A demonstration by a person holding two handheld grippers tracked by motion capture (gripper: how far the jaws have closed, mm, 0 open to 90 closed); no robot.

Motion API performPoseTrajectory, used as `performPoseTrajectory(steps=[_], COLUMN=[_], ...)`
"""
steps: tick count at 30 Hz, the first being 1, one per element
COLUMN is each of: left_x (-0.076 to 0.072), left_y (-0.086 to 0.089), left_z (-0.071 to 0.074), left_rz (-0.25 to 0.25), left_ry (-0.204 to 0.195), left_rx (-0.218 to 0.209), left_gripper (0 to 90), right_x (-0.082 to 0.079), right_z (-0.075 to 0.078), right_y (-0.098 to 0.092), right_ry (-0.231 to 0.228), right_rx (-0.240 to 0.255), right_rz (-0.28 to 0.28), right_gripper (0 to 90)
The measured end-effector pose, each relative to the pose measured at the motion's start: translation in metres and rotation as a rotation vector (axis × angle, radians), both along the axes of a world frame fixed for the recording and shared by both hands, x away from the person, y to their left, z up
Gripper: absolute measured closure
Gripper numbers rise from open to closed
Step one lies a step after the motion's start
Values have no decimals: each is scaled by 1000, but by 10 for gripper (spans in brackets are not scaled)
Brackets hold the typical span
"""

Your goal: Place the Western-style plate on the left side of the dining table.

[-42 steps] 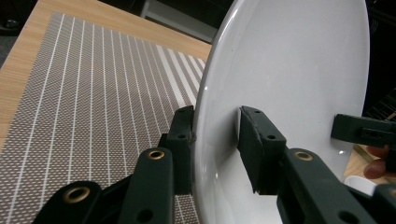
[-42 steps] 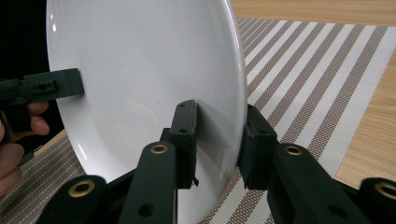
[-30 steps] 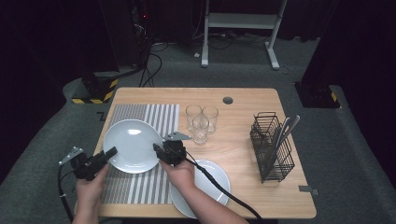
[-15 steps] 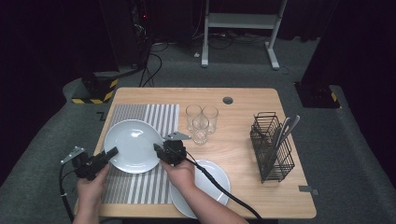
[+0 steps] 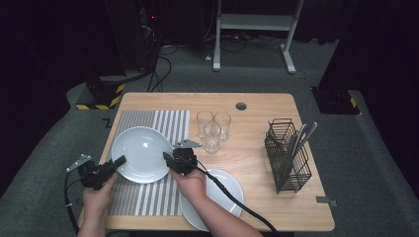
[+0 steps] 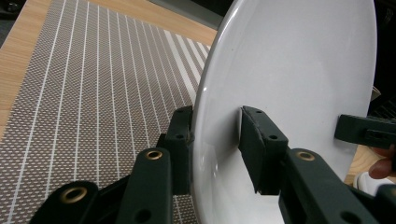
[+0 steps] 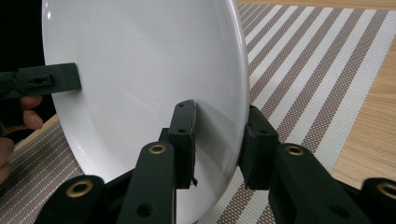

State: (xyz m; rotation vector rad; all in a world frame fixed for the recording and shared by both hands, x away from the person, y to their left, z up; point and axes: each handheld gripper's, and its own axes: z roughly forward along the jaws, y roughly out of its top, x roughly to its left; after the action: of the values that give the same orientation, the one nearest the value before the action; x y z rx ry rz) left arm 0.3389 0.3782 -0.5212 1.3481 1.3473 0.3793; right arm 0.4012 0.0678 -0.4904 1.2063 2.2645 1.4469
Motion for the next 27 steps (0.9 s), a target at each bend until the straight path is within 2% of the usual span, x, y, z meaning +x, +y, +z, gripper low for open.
performPoseTrajectory(steps=[27], left_x=[13], left_y=[0], left_z=[-9], left_rz=[3], left_ry=[46], left_rx=[-4], left_gripper=[645], right_x=[12], right_z=[-5], right_y=[4], right_ry=[9], right_rx=[-43], right_rz=[-11], right_gripper=[672])
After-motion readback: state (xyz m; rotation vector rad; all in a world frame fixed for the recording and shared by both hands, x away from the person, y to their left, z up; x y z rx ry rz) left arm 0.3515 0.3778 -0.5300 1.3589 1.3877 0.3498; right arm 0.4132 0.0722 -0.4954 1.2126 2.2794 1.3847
